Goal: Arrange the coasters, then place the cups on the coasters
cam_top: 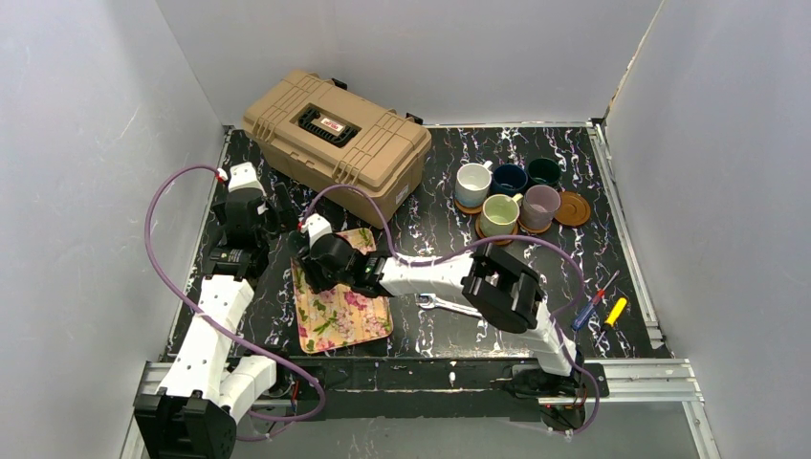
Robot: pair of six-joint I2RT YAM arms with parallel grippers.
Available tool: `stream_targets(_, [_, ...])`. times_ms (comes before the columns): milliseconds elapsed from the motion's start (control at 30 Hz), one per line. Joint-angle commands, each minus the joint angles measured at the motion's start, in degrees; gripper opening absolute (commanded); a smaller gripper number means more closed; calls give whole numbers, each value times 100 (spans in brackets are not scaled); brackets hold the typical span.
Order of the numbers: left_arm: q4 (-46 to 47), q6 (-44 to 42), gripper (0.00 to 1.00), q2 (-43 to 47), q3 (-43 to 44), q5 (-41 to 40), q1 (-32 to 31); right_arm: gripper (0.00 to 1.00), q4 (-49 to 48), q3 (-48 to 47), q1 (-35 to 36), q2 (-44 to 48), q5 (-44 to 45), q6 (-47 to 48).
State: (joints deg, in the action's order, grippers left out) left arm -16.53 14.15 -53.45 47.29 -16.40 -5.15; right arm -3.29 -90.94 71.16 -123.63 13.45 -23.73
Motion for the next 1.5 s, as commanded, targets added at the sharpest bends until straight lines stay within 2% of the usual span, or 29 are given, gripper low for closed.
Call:
stream_targets(0, [-84,-30,98,149,103,266,-126,52,149,-133,-264,-92,271,251])
stream_targets(233, [-91,-54,98,212,105,234,-160,52,99,-107,-525,26,15,570])
stream_targets(367, [-104,-60,98,243,105,225,-178,57,171,-82,-524,198,-114,573])
stream_targets(500, [-100,-56,98,274,108,225,-221,64,176,10,-532,430,-425,12])
stream_targets(633, [-112,-70,98,298,106,212,-245,67,5,180,-531,640,-652,-712])
stream_targets(867, [-112,-70,98,360,105,198,-292,69,2,210,-523,832,-19,-1579])
stream_targets(1167, [-111,-73,98,432,103,188,-328,69,821,-626,-516,229,983,-2014])
stream_targets(1467, [-115,-97,98,493,105,181,-403,71,943,-818,-520,-44,1534,-2412])
